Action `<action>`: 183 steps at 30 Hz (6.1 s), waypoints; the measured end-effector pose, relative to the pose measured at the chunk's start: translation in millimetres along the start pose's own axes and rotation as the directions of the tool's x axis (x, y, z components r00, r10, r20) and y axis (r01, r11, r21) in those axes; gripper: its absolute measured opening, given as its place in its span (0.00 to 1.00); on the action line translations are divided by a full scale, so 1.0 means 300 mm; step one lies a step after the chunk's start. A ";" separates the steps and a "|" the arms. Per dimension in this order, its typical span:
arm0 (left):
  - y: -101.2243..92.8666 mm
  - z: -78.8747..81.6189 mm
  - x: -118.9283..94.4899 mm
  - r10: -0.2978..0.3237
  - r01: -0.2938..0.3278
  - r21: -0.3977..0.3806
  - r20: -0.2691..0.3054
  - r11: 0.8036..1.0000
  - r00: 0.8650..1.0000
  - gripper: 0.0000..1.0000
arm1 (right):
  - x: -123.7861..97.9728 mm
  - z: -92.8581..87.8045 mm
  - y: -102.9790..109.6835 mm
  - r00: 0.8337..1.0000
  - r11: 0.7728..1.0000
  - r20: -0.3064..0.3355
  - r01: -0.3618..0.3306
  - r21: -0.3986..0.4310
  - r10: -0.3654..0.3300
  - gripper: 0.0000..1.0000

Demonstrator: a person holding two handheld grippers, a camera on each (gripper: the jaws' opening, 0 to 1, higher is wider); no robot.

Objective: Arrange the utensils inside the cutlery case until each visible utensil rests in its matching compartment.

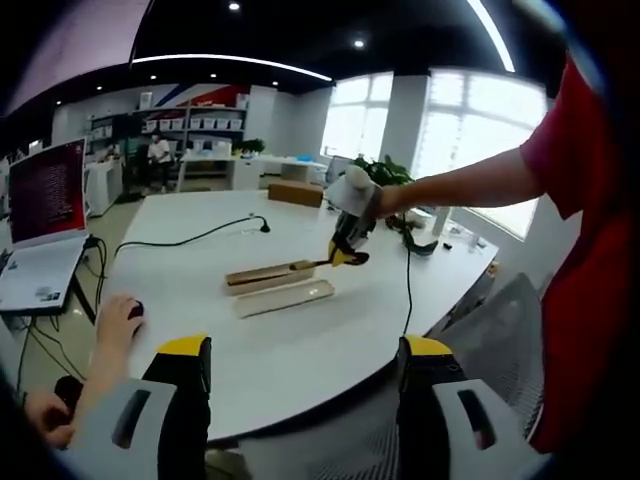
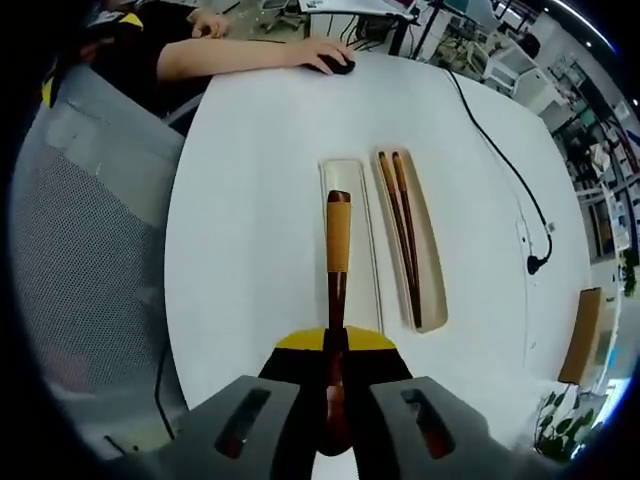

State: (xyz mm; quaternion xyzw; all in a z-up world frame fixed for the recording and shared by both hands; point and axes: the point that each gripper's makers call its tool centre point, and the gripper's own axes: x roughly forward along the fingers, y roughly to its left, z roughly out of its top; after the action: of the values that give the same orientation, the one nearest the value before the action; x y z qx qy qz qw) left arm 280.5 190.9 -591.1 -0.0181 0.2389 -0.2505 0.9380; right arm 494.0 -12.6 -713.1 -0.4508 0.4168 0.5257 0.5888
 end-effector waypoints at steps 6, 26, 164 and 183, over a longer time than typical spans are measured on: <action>0.004 0.002 0.004 0.001 -0.001 0.004 -0.004 1.000 1.000 0.78 | -0.039 -0.005 -0.044 1.000 1.000 -0.008 0.023 -0.014 -0.023 0.00; 0.004 0.008 0.050 -0.005 0.005 -0.005 -0.014 1.000 1.000 0.78 | -0.098 -0.068 -0.142 0.994 0.981 -0.095 0.040 -0.189 -0.059 0.00; 0.053 0.056 0.070 -0.043 0.046 0.037 -0.069 0.998 0.997 0.78 | 0.213 0.157 -0.283 0.987 0.981 0.150 0.031 0.193 -0.061 0.27; -0.060 0.087 0.187 -0.203 0.212 0.114 -0.080 0.971 0.976 0.78 | -0.021 -0.023 -0.162 0.920 0.881 0.246 0.176 0.440 -0.306 0.33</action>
State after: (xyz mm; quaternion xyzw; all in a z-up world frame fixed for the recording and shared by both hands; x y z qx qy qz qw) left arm 326.8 146.1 -589.9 0.0230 0.2513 -0.3618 0.8975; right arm 541.5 -22.9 -704.3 -0.2787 0.3602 0.4121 0.7891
